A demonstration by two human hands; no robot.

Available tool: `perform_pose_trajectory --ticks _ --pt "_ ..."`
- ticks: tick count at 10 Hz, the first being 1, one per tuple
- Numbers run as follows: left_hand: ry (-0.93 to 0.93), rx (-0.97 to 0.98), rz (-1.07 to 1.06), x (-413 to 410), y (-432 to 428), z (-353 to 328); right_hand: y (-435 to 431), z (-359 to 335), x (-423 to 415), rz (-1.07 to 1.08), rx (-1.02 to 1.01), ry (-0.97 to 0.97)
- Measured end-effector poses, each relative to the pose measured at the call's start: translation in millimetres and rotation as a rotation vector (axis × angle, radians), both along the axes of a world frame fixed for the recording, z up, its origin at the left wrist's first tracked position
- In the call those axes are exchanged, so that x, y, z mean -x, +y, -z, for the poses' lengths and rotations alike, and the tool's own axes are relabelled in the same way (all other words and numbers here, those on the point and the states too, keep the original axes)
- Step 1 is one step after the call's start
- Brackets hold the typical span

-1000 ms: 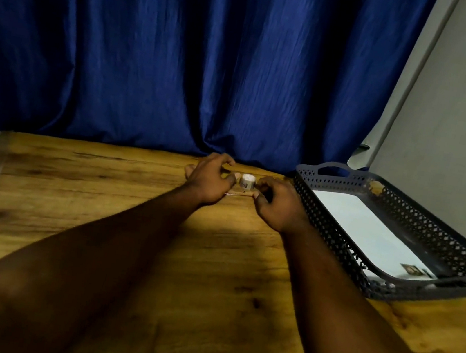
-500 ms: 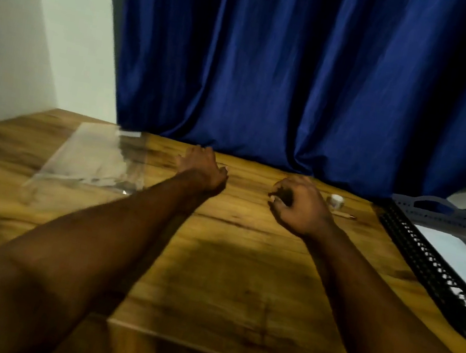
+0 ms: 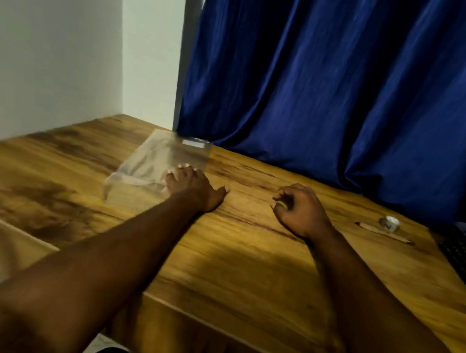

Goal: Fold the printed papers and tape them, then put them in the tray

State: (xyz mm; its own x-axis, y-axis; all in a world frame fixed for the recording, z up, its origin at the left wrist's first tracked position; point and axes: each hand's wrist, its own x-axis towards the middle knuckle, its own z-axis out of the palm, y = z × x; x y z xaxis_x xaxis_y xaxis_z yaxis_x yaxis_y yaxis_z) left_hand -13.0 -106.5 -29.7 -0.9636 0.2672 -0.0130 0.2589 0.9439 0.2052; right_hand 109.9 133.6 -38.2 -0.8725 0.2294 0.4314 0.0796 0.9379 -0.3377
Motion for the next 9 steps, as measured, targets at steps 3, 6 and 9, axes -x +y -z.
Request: perform_pose_trajectory --ticks 3,6,9 --pt "0.072 0.022 0.208 -34.5 -31.6 12.9 -17.7 4.9 14.2 0.032 0.045 -0.004" --pt "0.091 0.036 0.205 -49.1 -27.6 4.3 -21.0 8.2 -9.9 0.078 0.105 0.003" --pt "0.268 -0.146 0.329 -31.0 42.3 -29.0 8.7 -15.0 12.9 0.078 0.027 0.161"
